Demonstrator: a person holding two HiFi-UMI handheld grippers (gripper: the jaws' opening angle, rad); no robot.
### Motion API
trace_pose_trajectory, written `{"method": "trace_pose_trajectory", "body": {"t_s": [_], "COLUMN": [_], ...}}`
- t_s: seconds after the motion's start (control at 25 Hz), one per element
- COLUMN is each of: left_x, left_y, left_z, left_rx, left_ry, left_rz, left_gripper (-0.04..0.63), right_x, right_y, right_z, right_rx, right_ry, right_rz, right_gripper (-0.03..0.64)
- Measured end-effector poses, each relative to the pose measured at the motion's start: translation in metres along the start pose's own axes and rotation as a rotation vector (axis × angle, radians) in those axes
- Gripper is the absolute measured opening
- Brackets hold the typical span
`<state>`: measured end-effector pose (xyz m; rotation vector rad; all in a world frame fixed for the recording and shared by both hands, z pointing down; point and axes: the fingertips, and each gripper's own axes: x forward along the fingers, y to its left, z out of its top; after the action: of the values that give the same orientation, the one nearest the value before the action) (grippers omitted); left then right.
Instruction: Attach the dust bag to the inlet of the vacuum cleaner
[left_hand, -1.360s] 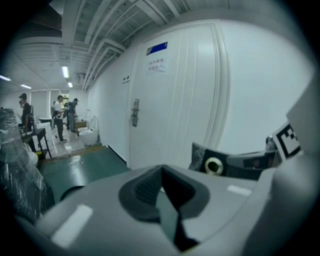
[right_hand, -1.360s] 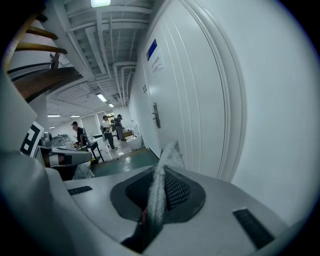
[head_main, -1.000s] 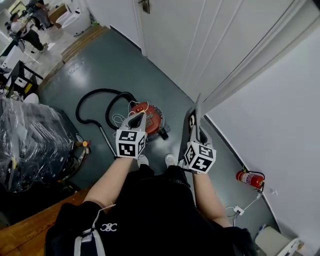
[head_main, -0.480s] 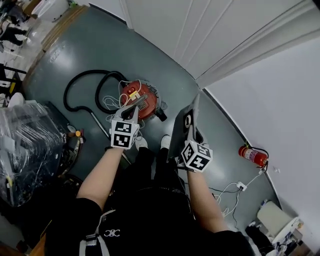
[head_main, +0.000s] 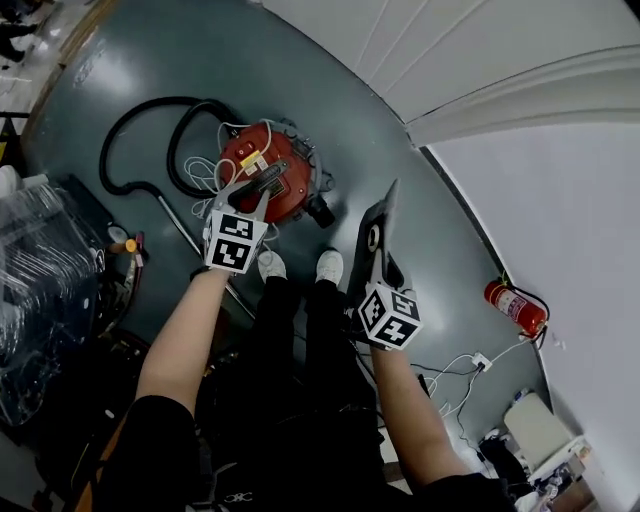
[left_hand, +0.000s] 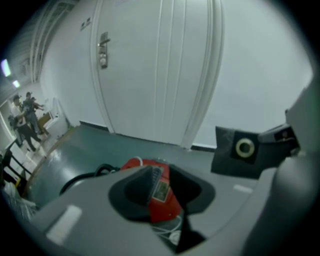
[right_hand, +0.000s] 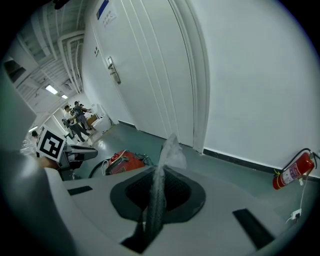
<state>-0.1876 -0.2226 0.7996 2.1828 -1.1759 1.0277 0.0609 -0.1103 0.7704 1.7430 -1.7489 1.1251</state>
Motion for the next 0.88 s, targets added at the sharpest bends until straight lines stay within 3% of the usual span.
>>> {"method": "trace_pose_trajectory", "body": {"t_s": [0.2, 0.4, 0.52, 0.6, 0.88], "left_x": [0.055, 0.101, 0.113, 0.116, 0.117], "left_y": [0.017, 0.034, 0.034, 0.036, 0.035], "left_z": [-0.046, -0.084, -0.099, -0.104, -0.103], "left_rx": [0.103, 0.121, 0.123, 0.130, 0.212], "left_ry": [0.109, 0.197, 0.217, 0.229, 0.252], "left_rz": [-0.009, -0.022, -0.032, -0.007, -0.041], "left_gripper": [0.198, 0.282, 0.277, 0.191, 0.160], "right_x": [0.049, 0.090, 0.103, 0.110, 0.128], "right_y": [-0.006, -0.008, -0.007, -0.006, -0.003], "right_z": [-0.037, -0.072, -0.088, -0.100, -0.137], "right_rx": [0.018, 0.036, 0.063, 0.097, 0.201], "right_ry": [0.032, 0.085, 0.102, 0.117, 0.158], "right_rz": [0.028, 0.038, 0.034, 0.030, -0.013], "right_gripper": [0.015, 0.015, 0.015, 0.015, 0.015]}}
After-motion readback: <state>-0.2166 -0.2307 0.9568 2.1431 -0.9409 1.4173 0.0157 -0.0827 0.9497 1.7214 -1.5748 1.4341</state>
